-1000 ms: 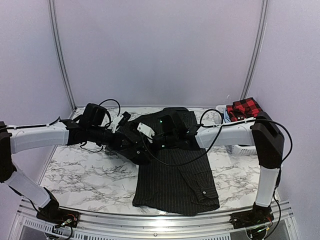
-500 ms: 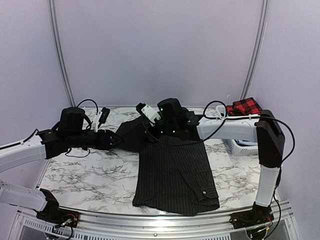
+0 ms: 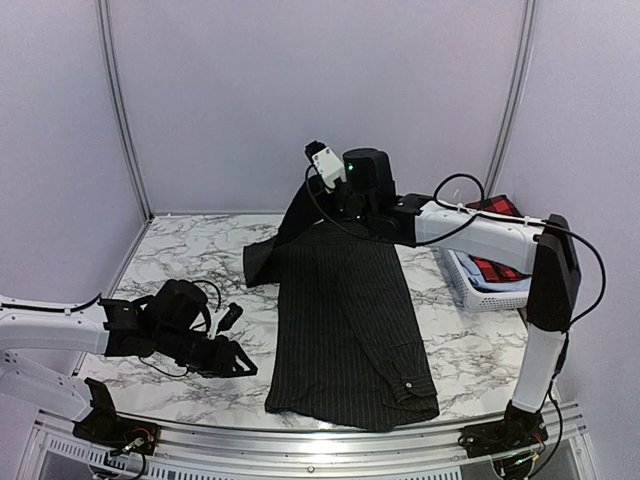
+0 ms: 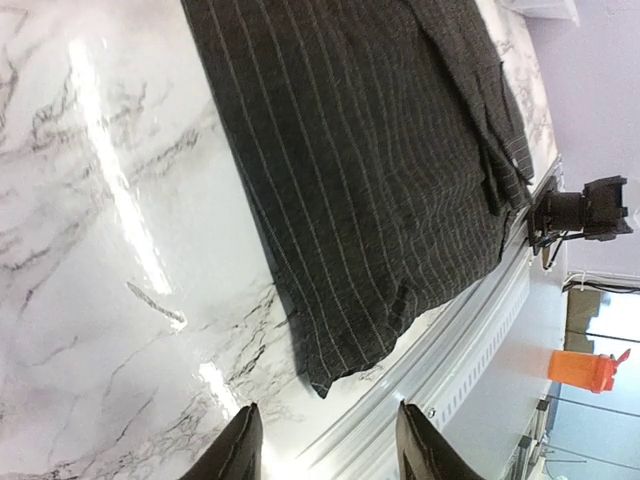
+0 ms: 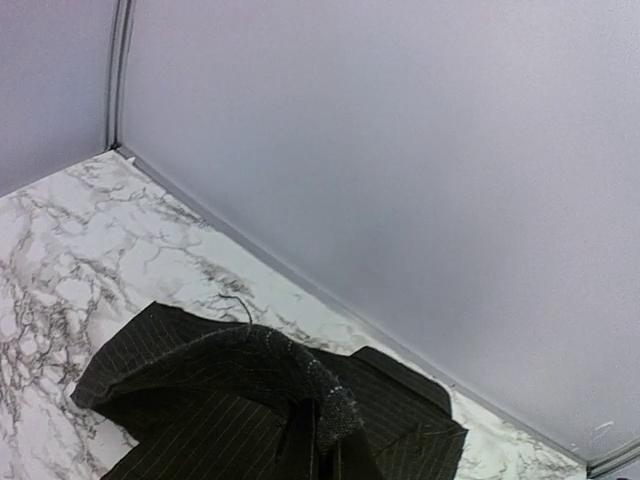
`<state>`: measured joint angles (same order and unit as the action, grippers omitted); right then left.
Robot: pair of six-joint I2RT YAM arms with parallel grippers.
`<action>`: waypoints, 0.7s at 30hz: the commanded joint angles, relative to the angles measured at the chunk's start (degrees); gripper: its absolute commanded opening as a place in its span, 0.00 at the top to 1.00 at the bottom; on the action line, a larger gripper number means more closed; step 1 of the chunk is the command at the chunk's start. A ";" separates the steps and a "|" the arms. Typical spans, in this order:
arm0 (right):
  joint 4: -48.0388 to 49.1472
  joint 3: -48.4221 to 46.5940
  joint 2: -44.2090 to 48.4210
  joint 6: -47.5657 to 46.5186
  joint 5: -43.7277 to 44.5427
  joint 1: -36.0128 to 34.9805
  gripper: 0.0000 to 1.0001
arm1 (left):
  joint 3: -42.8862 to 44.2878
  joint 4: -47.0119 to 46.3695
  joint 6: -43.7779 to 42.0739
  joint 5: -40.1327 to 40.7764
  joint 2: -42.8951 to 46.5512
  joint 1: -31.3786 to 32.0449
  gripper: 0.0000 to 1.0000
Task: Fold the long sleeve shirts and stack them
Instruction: Pick up the 1/3-folded shirt from the center of the board.
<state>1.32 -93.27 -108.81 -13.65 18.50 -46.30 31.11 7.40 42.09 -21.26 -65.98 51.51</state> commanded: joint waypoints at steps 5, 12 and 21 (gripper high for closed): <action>8.13 -5.22 3.82 -10.49 7.05 0.97 1.00 | 4.82 3.50 4.16 1.42 -10.74 6.65 0.52; 9.78 -7.07 3.83 -13.70 7.98 1.86 1.00 | 7.85 3.59 4.55 -0.18 -16.82 9.13 0.54; 10.37 -7.32 4.50 -15.07 8.28 2.12 1.00 | 11.10 4.68 5.18 1.83 -22.09 10.51 0.69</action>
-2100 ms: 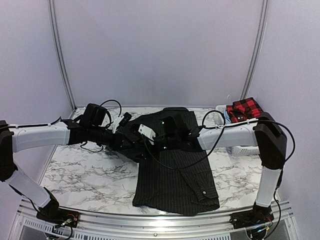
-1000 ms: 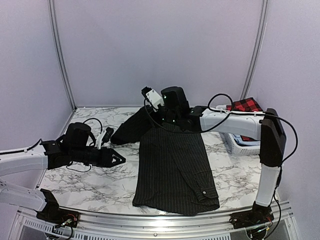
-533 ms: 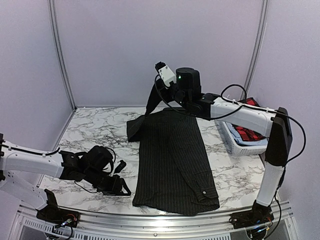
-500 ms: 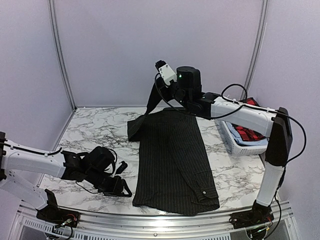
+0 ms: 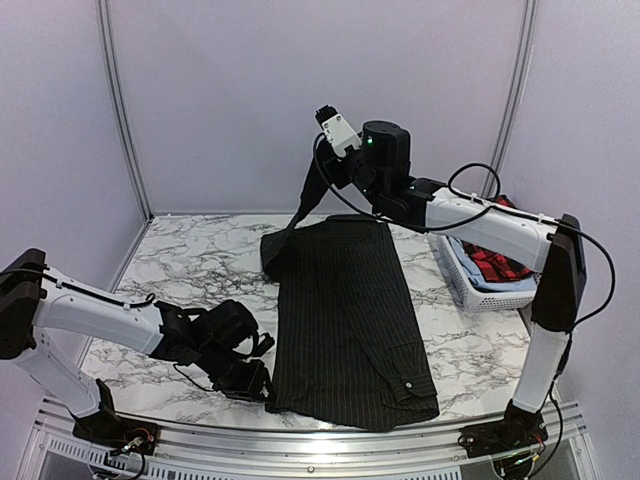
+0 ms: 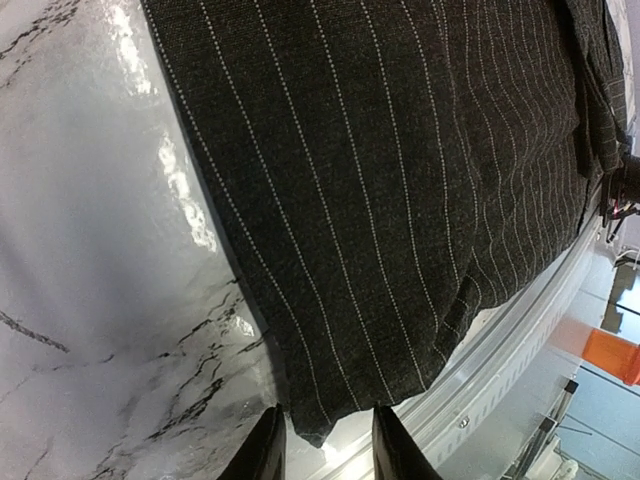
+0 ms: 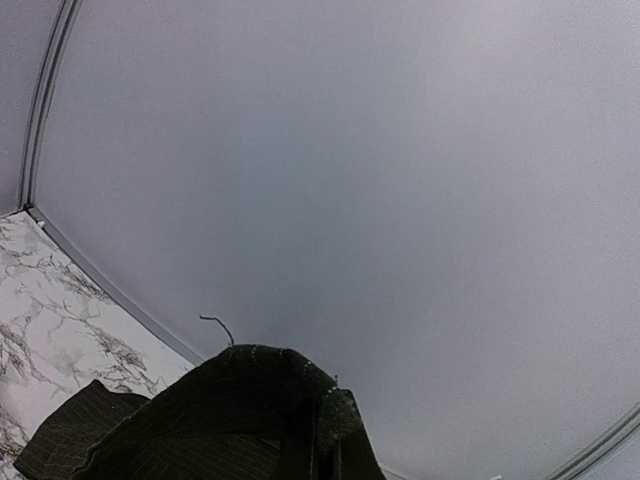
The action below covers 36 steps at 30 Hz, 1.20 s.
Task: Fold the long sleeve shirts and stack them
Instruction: Pick up the 1/3-folded shirt from the center of the board.
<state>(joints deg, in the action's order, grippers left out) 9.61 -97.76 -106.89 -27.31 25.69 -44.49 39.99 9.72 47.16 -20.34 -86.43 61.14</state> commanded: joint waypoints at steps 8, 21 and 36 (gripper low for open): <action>1.43 -4.59 1.91 -2.55 1.28 0.54 1.00 | 1.54 4.60 1.57 2.71 -2.78 1.02 0.97; 2.06 -7.98 0.40 -4.35 1.91 2.54 1.00 | -1.41 17.41 -2.05 8.68 7.09 -5.49 1.00; 5.24 -6.22 2.77 -7.86 2.73 8.73 1.00 | 18.13 24.55 -14.89 0.96 3.32 -1.76 1.00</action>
<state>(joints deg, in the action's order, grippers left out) 11.77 -104.27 -106.89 -33.15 26.94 -36.51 52.75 31.51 37.30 -15.35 -79.94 57.06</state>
